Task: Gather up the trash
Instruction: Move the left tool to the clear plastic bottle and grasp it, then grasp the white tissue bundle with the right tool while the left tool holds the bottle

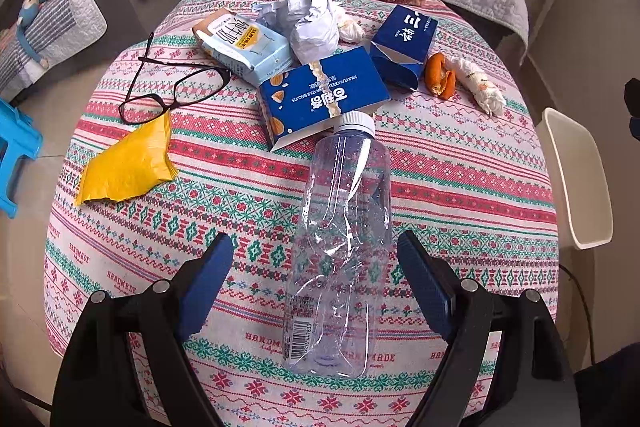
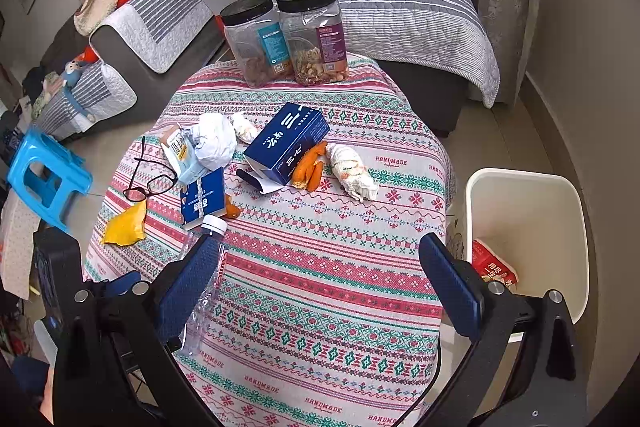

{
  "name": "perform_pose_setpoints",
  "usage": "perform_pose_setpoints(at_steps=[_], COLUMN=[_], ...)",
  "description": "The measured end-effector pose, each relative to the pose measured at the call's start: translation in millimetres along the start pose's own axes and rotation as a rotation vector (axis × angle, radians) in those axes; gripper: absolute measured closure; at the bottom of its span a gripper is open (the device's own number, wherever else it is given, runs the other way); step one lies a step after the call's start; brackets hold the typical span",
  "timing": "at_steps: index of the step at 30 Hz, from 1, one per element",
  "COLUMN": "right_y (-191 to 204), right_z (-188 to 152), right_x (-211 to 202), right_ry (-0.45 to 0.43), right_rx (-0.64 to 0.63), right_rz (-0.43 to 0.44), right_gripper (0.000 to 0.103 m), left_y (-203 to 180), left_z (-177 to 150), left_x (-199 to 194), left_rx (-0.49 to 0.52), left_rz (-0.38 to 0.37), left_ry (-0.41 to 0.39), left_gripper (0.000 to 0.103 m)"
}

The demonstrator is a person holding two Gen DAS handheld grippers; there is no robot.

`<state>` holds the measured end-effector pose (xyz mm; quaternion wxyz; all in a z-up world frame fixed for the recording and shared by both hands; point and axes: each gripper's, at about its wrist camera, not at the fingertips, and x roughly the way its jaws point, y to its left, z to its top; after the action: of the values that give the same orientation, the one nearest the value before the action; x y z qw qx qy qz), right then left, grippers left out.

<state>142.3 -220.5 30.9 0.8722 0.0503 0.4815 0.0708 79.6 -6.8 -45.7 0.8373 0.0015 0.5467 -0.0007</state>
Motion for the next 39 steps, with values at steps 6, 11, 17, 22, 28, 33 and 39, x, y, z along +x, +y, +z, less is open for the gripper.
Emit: perform_pose_setpoints(at_steps=[6,11,17,22,28,33,39], right_y=[6,-2,-24,-33,-34,-30,-15], right_z=[4,17,29,33,46,48,44], right_x=[28,55,84,108,141,169,168], right_ry=[0.038,0.074,0.100,0.118,0.122,0.144,0.130], right_rx=[-0.049,-0.043,-0.042,-0.018,-0.052,-0.073,-0.113], right_rz=[-0.092,-0.125,-0.198,-0.174,-0.213,-0.193,-0.139], right_gripper=[0.007,0.007,0.007,0.007,0.019,0.034,0.071], left_y=[0,-5,-5,1,6,1,1], left_z=[1,2,1,1,2,0,-3], left_x=[13,28,27,13,-1,0,20], left_rx=[0.021,0.041,0.026,-0.023,-0.045,-0.023,-0.020], left_rz=[0.000,-0.048,-0.071,-0.112,-0.160,-0.156,-0.145], left_ry=[-0.007,0.018,0.013,0.008,0.001,0.005,0.062], left_gripper=[0.021,0.045,0.048,0.051,0.057,0.058,0.055])
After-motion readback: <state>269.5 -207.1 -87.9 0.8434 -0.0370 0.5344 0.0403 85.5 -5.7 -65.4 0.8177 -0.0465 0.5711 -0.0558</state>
